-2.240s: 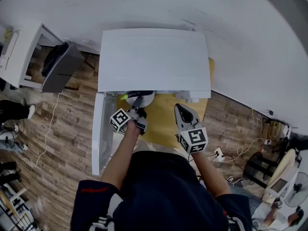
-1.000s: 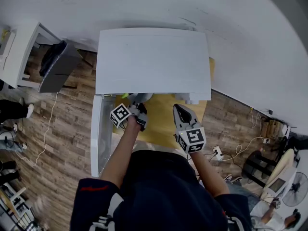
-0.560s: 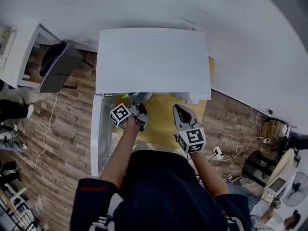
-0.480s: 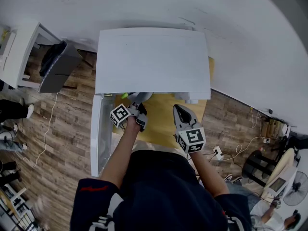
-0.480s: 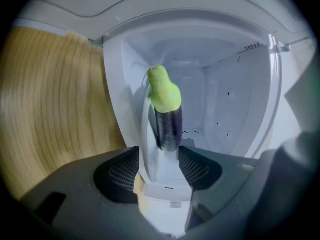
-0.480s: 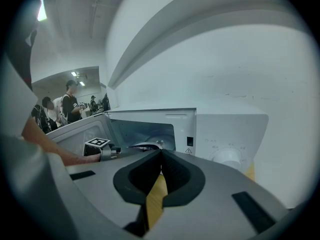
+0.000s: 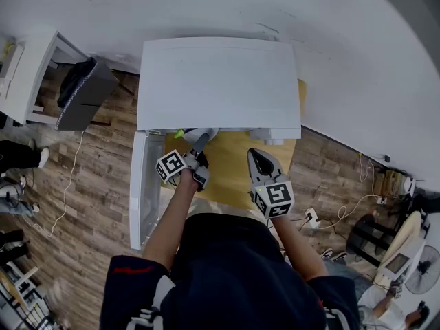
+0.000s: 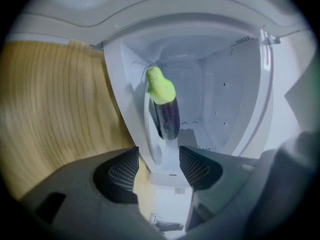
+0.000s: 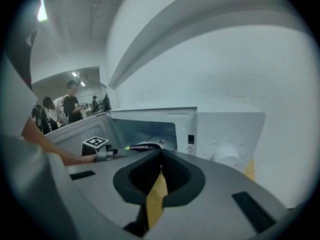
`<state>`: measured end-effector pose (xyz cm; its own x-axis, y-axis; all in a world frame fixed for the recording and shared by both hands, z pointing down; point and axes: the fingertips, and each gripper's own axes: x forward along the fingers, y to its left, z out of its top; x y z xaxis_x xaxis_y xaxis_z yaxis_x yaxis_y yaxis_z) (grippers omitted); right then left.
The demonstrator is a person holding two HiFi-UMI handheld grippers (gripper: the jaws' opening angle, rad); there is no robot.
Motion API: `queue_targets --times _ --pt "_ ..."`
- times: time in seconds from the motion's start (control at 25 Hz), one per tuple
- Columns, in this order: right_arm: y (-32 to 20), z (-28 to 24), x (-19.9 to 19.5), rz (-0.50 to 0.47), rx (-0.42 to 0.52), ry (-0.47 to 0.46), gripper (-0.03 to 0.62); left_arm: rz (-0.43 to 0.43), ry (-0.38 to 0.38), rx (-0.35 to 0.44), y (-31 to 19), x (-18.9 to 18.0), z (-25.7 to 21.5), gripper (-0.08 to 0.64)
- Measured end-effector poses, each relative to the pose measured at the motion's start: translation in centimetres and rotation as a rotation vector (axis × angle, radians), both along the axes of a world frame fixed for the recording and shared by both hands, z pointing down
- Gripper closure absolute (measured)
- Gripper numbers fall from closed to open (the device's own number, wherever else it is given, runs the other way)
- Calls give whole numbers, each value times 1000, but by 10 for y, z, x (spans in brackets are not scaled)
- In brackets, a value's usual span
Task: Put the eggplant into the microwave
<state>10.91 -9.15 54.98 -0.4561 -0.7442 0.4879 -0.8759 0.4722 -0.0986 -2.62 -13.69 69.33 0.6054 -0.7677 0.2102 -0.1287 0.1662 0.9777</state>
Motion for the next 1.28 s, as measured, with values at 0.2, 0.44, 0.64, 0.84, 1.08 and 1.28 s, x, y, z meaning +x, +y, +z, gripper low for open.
queue_targets --times 0.2,0.44,0.64,0.84,1.08,1.28 --pt "3 0 -4 -10 1 -6 580 45 -63 -5 18 -2 3 314" --pt "6 -1 -5 -22 4 -4 580 174 -263 10 40 -3 7 408" --pt "10 -1 -7 -23 4 -6 580 254 -404 13 49 -7 13 487" --pt "13 -1 -6 -19 2 -4 580 296 -578 20 51 -17 18 535" --pt "15 1 -3 -10 -3 5 580 352 -719 67 48 -20 20 543" --pt "15 2 -2 -3 -6 6 580 355 -755 79 40 -22 12 543"
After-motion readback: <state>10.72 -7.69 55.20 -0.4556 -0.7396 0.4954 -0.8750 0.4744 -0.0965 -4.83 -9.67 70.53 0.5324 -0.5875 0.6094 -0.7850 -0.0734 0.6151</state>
